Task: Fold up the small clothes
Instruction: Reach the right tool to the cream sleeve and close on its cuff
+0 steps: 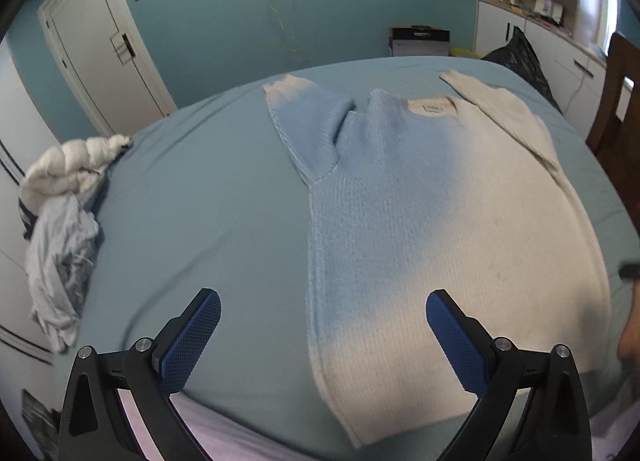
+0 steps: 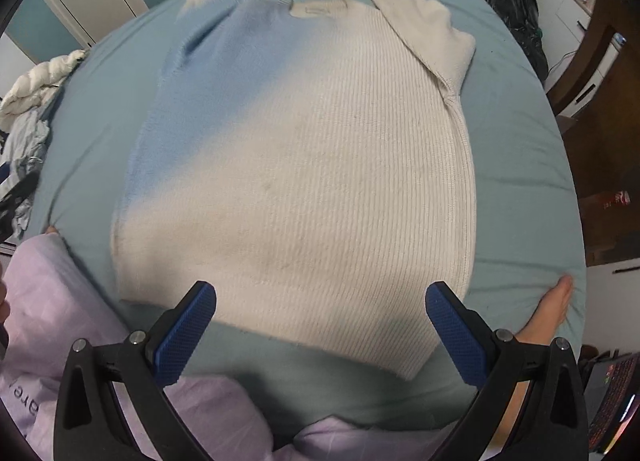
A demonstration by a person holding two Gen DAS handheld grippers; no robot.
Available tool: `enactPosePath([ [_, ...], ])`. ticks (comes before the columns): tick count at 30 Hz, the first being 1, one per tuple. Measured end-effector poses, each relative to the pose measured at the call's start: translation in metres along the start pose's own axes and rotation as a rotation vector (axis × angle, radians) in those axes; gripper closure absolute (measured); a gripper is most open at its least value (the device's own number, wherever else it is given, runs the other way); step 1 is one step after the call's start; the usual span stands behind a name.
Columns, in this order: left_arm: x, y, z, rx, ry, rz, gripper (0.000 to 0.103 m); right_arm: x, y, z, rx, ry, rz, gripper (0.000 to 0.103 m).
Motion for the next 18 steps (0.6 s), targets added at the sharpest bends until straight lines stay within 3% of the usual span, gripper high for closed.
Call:
enactPosePath([
  [2, 0.004, 0.003, 0.006, 0.011, 0.011, -0.006, 0.000, -0.023, -0.011, 0.009, 0.010, -0.006, 0.016, 0.001],
  [9, 0.010, 0.012, 0.027, -0.012, 0.035, -0.014, 0.000, -0.161, -0.077, 0.071, 0.099, -0.127, 0.184, 0.001],
  [12, 0.011, 0.013, 0.041, -0.016, 0.069, -0.015, 0.000, -0.227, -0.099, 0.127, 0.231, -0.164, 0.202, 0.001],
  [16, 0.016, 0.014, 0.062, -0.052, 0.111, 0.007, 0.000, -0.274, -0.100, 0.188, 0.376, -0.174, 0.146, 0.001],
  [18, 0.019, 0.011, 0.072, -0.054, 0.136, 0.018, 0.000, -0.287, -0.102, 0.207, 0.404, -0.168, 0.138, 0.011],
])
Point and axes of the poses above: each gripper's, at about its wrist camera, not at the fingertips, and z roughly the way its jaws point, y to its left, x to its underside, the point moved 3 cm from there along z, roughly the way its jaws point, and after that the axes turned 7 degrees about z, right-handed, at the moved point
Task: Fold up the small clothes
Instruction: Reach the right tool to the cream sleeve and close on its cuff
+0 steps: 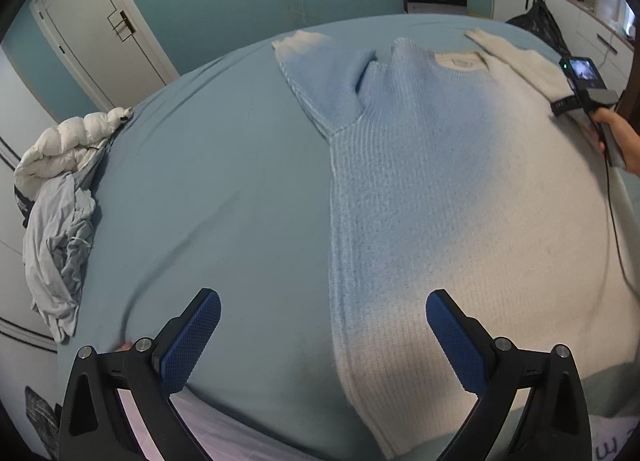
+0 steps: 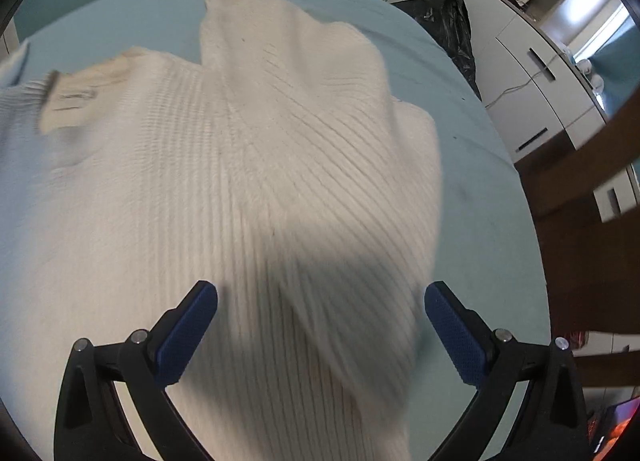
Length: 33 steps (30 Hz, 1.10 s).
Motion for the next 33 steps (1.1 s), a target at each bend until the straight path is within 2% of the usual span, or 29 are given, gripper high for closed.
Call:
enactPosePath([
  [1, 0.000, 0.000, 0.002, 0.003, 0.006, 0.002, 0.000, -0.004, -0.001, 0.010, 0.026, 0.010, 0.006, 0.018],
  [2, 0.000, -0.002, 0.005, 0.007, 0.012, 0.004, 0.000, -0.006, -0.004, 0.017, 0.019, 0.018, 0.027, 0.023],
  [3, 0.000, -0.003, 0.006, 0.009, 0.016, 0.005, 0.000, -0.008, -0.009, 0.014, -0.014, -0.004, 0.056, 0.033],
  [4, 0.000, -0.004, 0.006, 0.013, 0.019, 0.007, 0.000, -0.007, -0.016, 0.008, -0.027, -0.016, 0.062, 0.062],
  [5, 0.000, -0.005, 0.005, 0.016, 0.019, 0.009, 0.000, -0.007, -0.023, 0.003, -0.023, -0.020, 0.067, 0.085],
  [7, 0.001, -0.005, -0.002, 0.013, 0.003, 0.014, 0.000, -0.008, -0.048, -0.009, -0.058, -0.040, 0.135, 0.089],
  [10, 0.001, -0.003, -0.013, 0.002, -0.030, 0.019, 0.000, -0.003, -0.113, -0.039, -0.101, -0.132, 0.298, 0.091],
  [11, 0.001, -0.003, -0.017, 0.002, -0.039, 0.019, 0.000, 0.002, -0.143, -0.044, -0.122, -0.143, 0.360, 0.091],
  [13, 0.000, -0.001, -0.022, 0.003, -0.053, 0.020, 0.000, 0.014, -0.189, -0.034, -0.155, -0.100, 0.453, 0.090],
  [15, 0.001, 0.000, -0.025, 0.007, -0.060, 0.020, 0.000, 0.036, -0.228, -0.011, -0.153, 0.006, 0.535, 0.062],
  [16, 0.001, 0.001, -0.026, 0.009, -0.066, 0.020, 0.000, 0.049, -0.244, 0.009, -0.154, 0.114, 0.572, 0.031],
  [17, 0.001, 0.001, -0.026, 0.008, -0.069, 0.021, 0.000, 0.069, -0.259, 0.026, -0.145, 0.239, 0.626, 0.024],
  [18, 0.000, 0.002, -0.027, 0.006, -0.072, 0.022, 0.000, 0.082, -0.270, 0.032, -0.164, 0.283, 0.682, 0.024],
  [19, 0.000, 0.002, -0.026, 0.003, -0.072, 0.022, 0.000, 0.093, -0.280, 0.028, -0.258, 0.267, 0.762, 0.024],
  [20, 0.000, 0.002, -0.025, 0.003, -0.070, 0.019, 0.000, 0.095, -0.282, 0.019, -0.291, 0.231, 0.775, 0.024],
  [21, 0.000, 0.002, -0.024, 0.004, -0.065, 0.017, 0.000, 0.094, -0.281, 0.012, -0.284, 0.205, 0.762, 0.024],
  [22, 0.000, 0.002, -0.022, 0.008, -0.059, 0.015, 0.000, 0.087, -0.274, -0.006, -0.227, 0.136, 0.704, 0.024],
  [24, -0.002, 0.001, -0.019, 0.005, -0.050, 0.013, 0.000, 0.074, -0.257, -0.030, -0.170, 0.040, 0.618, 0.024],
  [26, -0.005, 0.000, -0.014, -0.001, -0.043, 0.011, 0.000, 0.048, -0.222, -0.060, -0.146, -0.082, 0.505, 0.024],
  [27, -0.007, 0.000, -0.013, -0.004, -0.041, 0.010, 0.000, 0.042, -0.210, -0.068, -0.134, -0.112, 0.481, 0.024],
  [28, -0.009, -0.001, -0.011, -0.008, -0.038, 0.008, 0.000, 0.027, -0.189, -0.074, -0.108, -0.152, 0.440, 0.019],
  [29, -0.011, -0.002, -0.009, -0.013, -0.034, 0.006, 0.000, 0.016, -0.172, -0.073, -0.098, -0.159, 0.408, 0.014],
  [32, -0.013, -0.005, -0.002, -0.021, -0.020, 0.013, 0.000, -0.014, -0.112, -0.045, -0.091, -0.077, 0.244, 0.014],
  [33, -0.013, -0.006, -0.001, -0.021, -0.016, 0.016, 0.000, -0.019, -0.103, -0.036, -0.094, -0.064, 0.208, 0.014],
])
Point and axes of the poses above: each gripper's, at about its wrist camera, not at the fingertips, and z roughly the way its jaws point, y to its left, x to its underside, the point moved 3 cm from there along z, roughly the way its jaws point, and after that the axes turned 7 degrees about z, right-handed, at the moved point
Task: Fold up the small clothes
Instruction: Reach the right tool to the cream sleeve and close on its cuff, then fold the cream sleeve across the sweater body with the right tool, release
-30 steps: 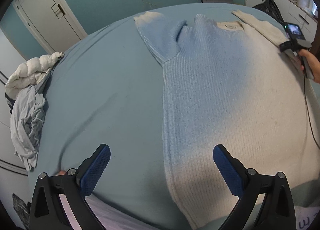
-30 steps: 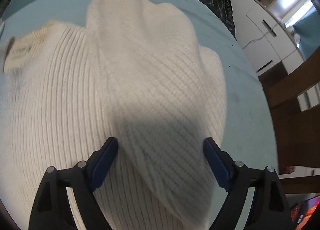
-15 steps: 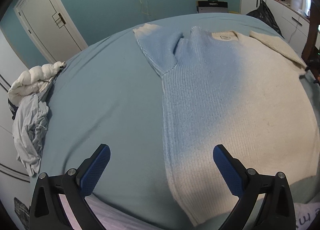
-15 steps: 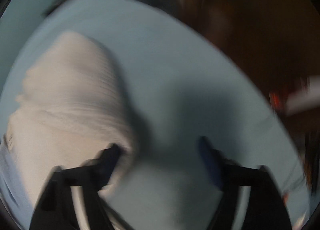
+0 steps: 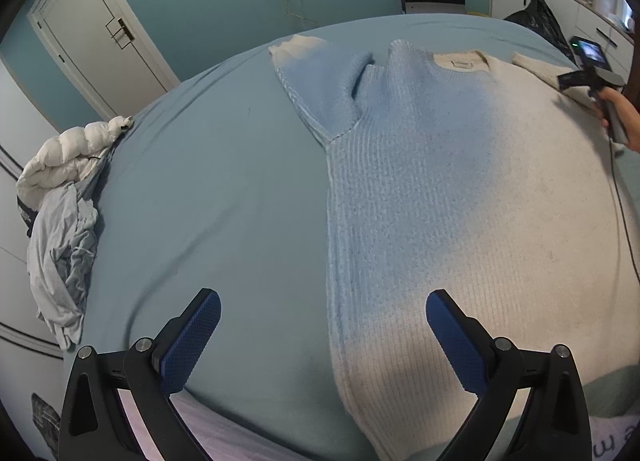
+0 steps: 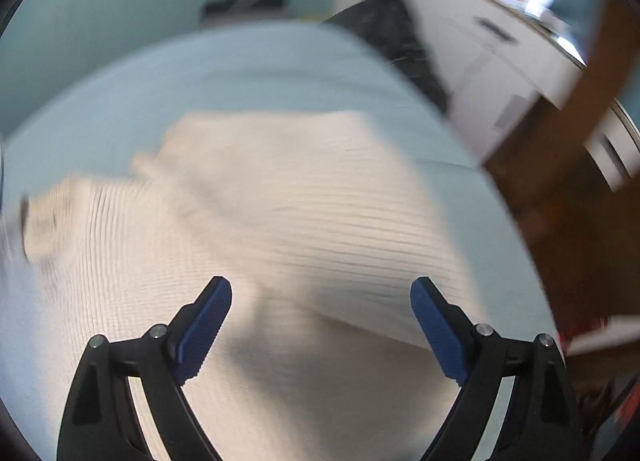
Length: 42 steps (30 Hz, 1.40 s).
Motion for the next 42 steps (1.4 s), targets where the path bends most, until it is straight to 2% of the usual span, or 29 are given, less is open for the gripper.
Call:
enactPosePath([
  [2, -0.001, -0.002, 0.005, 0.002, 0.009, 0.009, 0.000, -0.001, 0.024, 0.022, 0.018, 0.018, -0.079, 0.014],
  [4, 0.000, -0.004, 0.011, -0.002, 0.022, 0.023, 0.000, -0.003, 0.039, 0.042, 0.090, 0.029, -0.125, 0.016],
  [5, 0.000, -0.004, 0.012, -0.005, 0.026, 0.028, 0.000, -0.003, 0.040, 0.051, 0.101, 0.033, -0.121, 0.031],
  [6, 0.001, -0.003, 0.013, -0.005, 0.027, 0.029, 0.000, -0.009, 0.038, 0.051, 0.063, 0.011, -0.080, 0.056],
  [7, 0.001, -0.002, 0.012, 0.001, 0.023, 0.025, 0.000, -0.015, 0.032, 0.046, 0.030, -0.015, -0.032, 0.093],
  [10, 0.002, 0.003, 0.004, 0.014, 0.001, 0.010, 0.000, -0.035, 0.002, 0.024, -0.011, -0.053, 0.087, 0.096],
  [12, 0.003, 0.008, -0.004, 0.019, -0.016, -0.005, 0.000, -0.042, -0.024, -0.018, 0.015, -0.145, 0.094, 0.096],
  [15, 0.001, 0.013, -0.014, 0.040, -0.039, -0.026, 0.000, -0.056, -0.039, -0.081, -0.010, -0.248, 0.094, 0.097],
  [17, 0.000, 0.016, -0.022, 0.060, -0.060, -0.044, 0.000, -0.059, -0.026, -0.127, -0.044, -0.304, 0.023, 0.097],
  [18, -0.001, 0.018, -0.024, 0.065, -0.068, -0.052, 0.000, -0.060, -0.011, -0.138, -0.048, -0.324, -0.012, 0.097],
  [19, -0.001, 0.019, -0.027, 0.071, -0.077, -0.062, 0.000, -0.053, 0.004, -0.167, -0.070, -0.351, -0.075, 0.097],
  [24, -0.006, 0.022, -0.042, 0.124, -0.129, -0.100, 0.000, -0.011, 0.090, -0.245, -0.206, -0.327, -0.231, 0.097],
  [25, -0.006, 0.021, -0.045, 0.126, -0.137, -0.097, 0.000, 0.008, 0.104, -0.266, -0.249, -0.317, -0.256, 0.096],
  [26, -0.007, 0.021, -0.047, 0.128, -0.143, -0.093, 0.000, 0.004, 0.103, -0.264, -0.298, -0.301, -0.252, 0.095],
  [27, -0.007, 0.021, -0.050, 0.131, -0.151, -0.090, 0.000, 0.012, 0.116, -0.276, -0.402, -0.259, -0.250, 0.091],
  [28, -0.007, 0.021, -0.053, 0.132, -0.163, -0.088, 0.000, 0.003, 0.091, -0.259, -0.510, -0.207, -0.260, 0.083],
  [29, -0.006, 0.021, -0.054, 0.132, -0.170, -0.085, 0.000, 0.009, 0.098, -0.261, -0.593, -0.159, -0.290, 0.069],
  [30, -0.006, 0.021, -0.056, 0.131, -0.176, -0.078, 0.000, 0.015, 0.103, -0.261, -0.639, -0.120, -0.329, 0.060],
  [31, -0.006, 0.020, -0.056, 0.128, -0.176, -0.073, 0.000, 0.032, 0.102, -0.258, -0.627, -0.102, -0.374, 0.036],
  [32, -0.004, 0.020, -0.055, 0.127, -0.174, -0.068, 0.000, 0.039, 0.093, -0.254, -0.585, -0.122, -0.377, 0.019],
  [34, -0.002, 0.019, -0.052, 0.129, -0.162, -0.059, 0.000, 0.049, 0.063, -0.243, -0.475, -0.192, -0.357, 0.007],
  [35, -0.001, 0.018, -0.050, 0.130, -0.155, -0.056, 0.000, 0.058, 0.042, -0.233, -0.404, -0.216, -0.348, 0.002],
  [36, 0.000, 0.018, -0.050, 0.132, -0.150, -0.055, 0.000, 0.067, 0.021, -0.219, -0.335, -0.218, -0.340, 0.002],
  [37, 0.001, 0.017, -0.049, 0.130, -0.145, -0.054, 0.000, 0.069, 0.002, -0.196, -0.271, -0.192, -0.337, 0.002],
  [39, -0.001, 0.016, -0.046, 0.123, -0.138, -0.051, 0.000, 0.084, -0.018, -0.159, -0.206, -0.091, -0.337, 0.002],
  [42, -0.003, 0.012, -0.043, 0.112, -0.129, -0.047, 0.000, 0.120, -0.056, -0.094, -0.157, 0.103, -0.264, 0.002],
])
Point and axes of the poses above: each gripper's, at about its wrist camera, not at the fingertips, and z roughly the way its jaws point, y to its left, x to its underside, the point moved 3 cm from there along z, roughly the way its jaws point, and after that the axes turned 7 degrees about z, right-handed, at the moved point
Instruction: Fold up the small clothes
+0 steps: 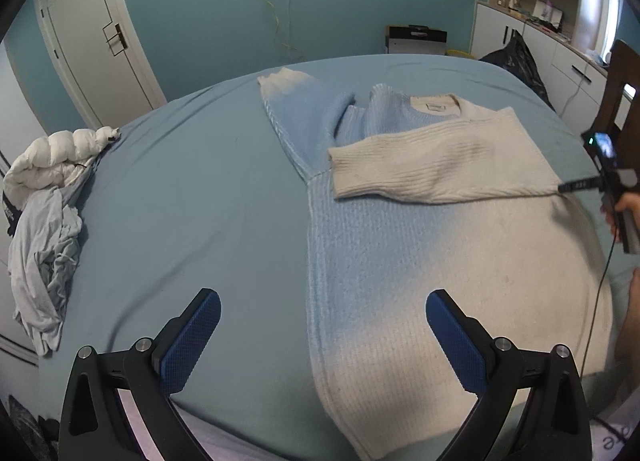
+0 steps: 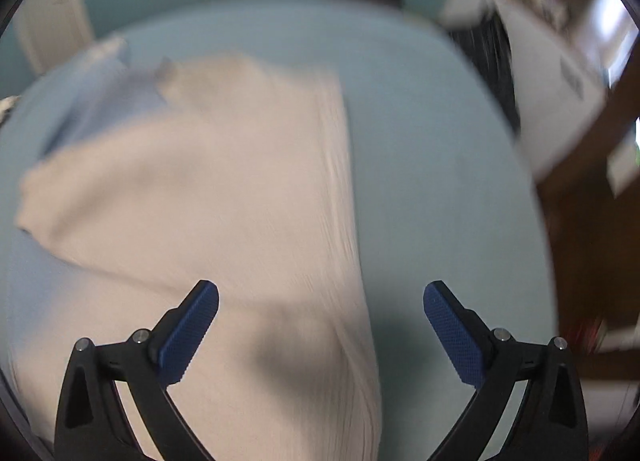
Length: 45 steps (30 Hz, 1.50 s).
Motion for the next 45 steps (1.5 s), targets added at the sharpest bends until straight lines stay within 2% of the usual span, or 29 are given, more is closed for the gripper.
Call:
enactPosePath([
  [1, 0.000, -0.002, 0.002, -0.004, 0.006, 0.005, 0.000, 0.009, -0.008, 0.026, 0.027, 0.074, 0.033, 0.002],
  [2, 0.000, -0.004, 0.004, -0.006, 0.010, 0.010, 0.000, 0.015, -0.014, 0.041, 0.051, 0.108, 0.049, 0.002],
  [4, 0.000, -0.010, 0.009, -0.007, 0.019, 0.030, 0.000, 0.020, -0.028, 0.065, 0.088, 0.125, 0.092, 0.003],
  [6, 0.002, -0.014, 0.013, -0.014, 0.029, 0.046, 0.000, 0.016, -0.042, 0.069, 0.093, 0.092, 0.131, 0.003],
  [8, 0.003, -0.016, 0.018, -0.010, 0.043, 0.054, 0.000, 0.002, -0.071, 0.059, 0.096, 0.006, 0.220, 0.002],
  [11, 0.003, -0.017, 0.021, -0.003, 0.055, 0.050, 0.000, -0.004, -0.122, 0.042, 0.105, -0.095, 0.422, 0.002],
  [12, 0.004, -0.017, 0.021, 0.000, 0.058, 0.048, 0.000, -0.002, -0.136, 0.041, 0.108, -0.104, 0.474, 0.002],
  [14, 0.004, -0.016, 0.018, 0.004, 0.057, 0.046, 0.000, 0.003, -0.156, 0.058, 0.083, -0.056, 0.546, 0.002],
  [16, 0.004, -0.014, 0.013, 0.000, 0.043, 0.047, 0.000, 0.012, -0.157, 0.090, 0.027, 0.082, 0.539, 0.001],
  [17, 0.003, -0.013, 0.010, -0.001, 0.033, 0.047, 0.000, 0.012, -0.157, 0.083, 0.033, 0.037, 0.512, 0.001],
  [18, 0.003, -0.011, 0.007, -0.002, 0.024, 0.046, 0.000, 0.007, -0.155, 0.074, 0.036, 0.031, 0.459, 0.001],
  [20, 0.003, -0.010, 0.006, -0.002, 0.018, 0.042, 0.000, 0.003, -0.153, 0.070, 0.049, 0.127, 0.405, 0.001],
  [21, 0.002, -0.009, 0.006, 0.000, 0.018, 0.037, 0.000, 0.003, -0.153, 0.063, 0.075, 0.148, 0.395, 0.001],
  [22, 0.002, -0.008, 0.006, 0.002, 0.019, 0.032, 0.000, 0.003, -0.153, 0.044, 0.114, 0.126, 0.369, 0.001],
  [24, 0.001, -0.006, 0.006, 0.003, 0.021, 0.023, 0.000, -0.005, -0.133, 0.004, 0.204, 0.029, 0.270, 0.001],
  [25, 0.000, -0.005, 0.007, 0.001, 0.022, 0.018, 0.000, -0.009, -0.111, -0.015, 0.221, -0.020, 0.198, 0.001],
  [28, -0.001, -0.004, 0.009, 0.008, 0.034, -0.001, 0.000, -0.022, -0.021, -0.045, 0.117, -0.073, -0.056, 0.001],
  [29, -0.001, -0.004, 0.009, 0.010, 0.037, -0.004, 0.000, -0.022, 0.021, -0.052, 0.077, -0.084, -0.157, 0.001],
  [33, -0.001, -0.002, 0.011, 0.006, 0.037, -0.008, 0.000, 0.001, 0.163, -0.056, -0.063, -0.071, -0.431, 0.001],
  [36, -0.001, -0.001, 0.012, 0.029, 0.043, -0.016, 0.000, 0.037, 0.233, -0.048, -0.115, -0.074, -0.579, 0.001],
  [37, 0.000, 0.000, 0.012, 0.034, 0.045, -0.018, 0.000, 0.055, 0.248, -0.043, -0.108, -0.083, -0.622, 0.001],
  [39, 0.002, 0.002, 0.013, 0.040, 0.045, -0.016, 0.000, 0.061, 0.257, -0.027, -0.085, -0.094, -0.693, 0.002],
  [41, 0.003, 0.003, 0.014, 0.043, 0.052, -0.018, 0.000, 0.072, 0.268, -0.008, -0.113, -0.034, -0.701, 0.023],
  [42, 0.004, 0.004, 0.014, 0.049, 0.055, -0.022, 0.000, 0.070, 0.267, -0.006, -0.148, -0.006, -0.676, 0.024],
  [43, 0.004, 0.004, 0.014, 0.058, 0.059, -0.028, 0.000, 0.065, 0.258, -0.010, -0.199, -0.013, -0.620, 0.045],
  [44, 0.005, 0.004, 0.014, 0.062, 0.060, -0.030, 0.000, 0.061, 0.253, -0.015, -0.220, -0.010, -0.592, 0.086],
  [45, 0.005, 0.004, 0.014, 0.061, 0.060, -0.030, 0.000, 0.055, 0.247, -0.019, -0.216, -0.012, -0.558, 0.092],
])
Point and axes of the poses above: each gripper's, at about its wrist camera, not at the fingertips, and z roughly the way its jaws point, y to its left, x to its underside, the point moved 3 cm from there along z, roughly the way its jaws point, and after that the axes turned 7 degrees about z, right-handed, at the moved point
